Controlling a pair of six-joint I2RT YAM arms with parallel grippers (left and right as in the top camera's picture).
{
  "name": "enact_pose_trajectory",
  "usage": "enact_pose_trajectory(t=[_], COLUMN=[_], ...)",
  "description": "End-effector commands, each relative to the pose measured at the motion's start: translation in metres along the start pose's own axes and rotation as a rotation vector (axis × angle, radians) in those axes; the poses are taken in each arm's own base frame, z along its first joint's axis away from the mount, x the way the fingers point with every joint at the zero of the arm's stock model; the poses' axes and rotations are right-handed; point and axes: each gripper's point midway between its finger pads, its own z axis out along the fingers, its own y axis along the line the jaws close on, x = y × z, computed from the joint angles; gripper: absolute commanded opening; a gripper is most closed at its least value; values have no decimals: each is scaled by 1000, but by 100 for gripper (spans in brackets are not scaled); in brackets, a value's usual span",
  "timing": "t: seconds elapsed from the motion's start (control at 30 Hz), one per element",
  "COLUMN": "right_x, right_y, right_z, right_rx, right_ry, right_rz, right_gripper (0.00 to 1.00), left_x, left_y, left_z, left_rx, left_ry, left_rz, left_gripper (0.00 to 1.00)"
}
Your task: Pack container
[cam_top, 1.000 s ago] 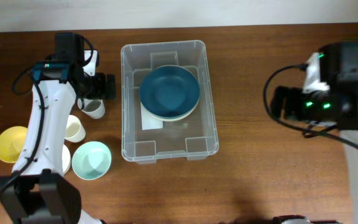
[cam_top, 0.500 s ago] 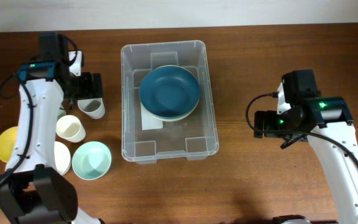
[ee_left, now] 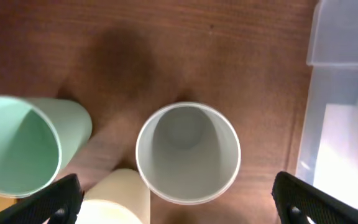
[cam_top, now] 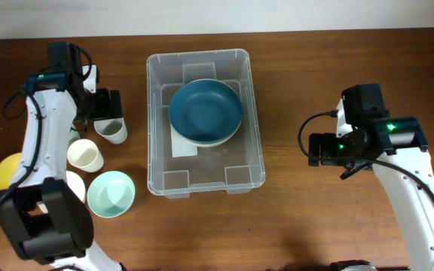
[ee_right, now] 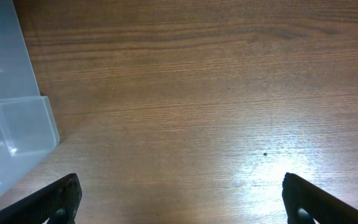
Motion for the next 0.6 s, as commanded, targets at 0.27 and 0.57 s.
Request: enact_pose_trajectory(t=[0.27,0.57], right_x=[3,3], right_y=[-2,-2], right_z=[-4,-4], right_rx=[17,17], right_ry=[-7,-6], right_rz=[-11,-11], right_gripper=[99,99], left_x=[5,-1], left_y=[9,17], left_z=[56,72], left_rx=[3,-2], left_ry=[96,81], left_rz=[-11,-27], left_gripper=[99,99])
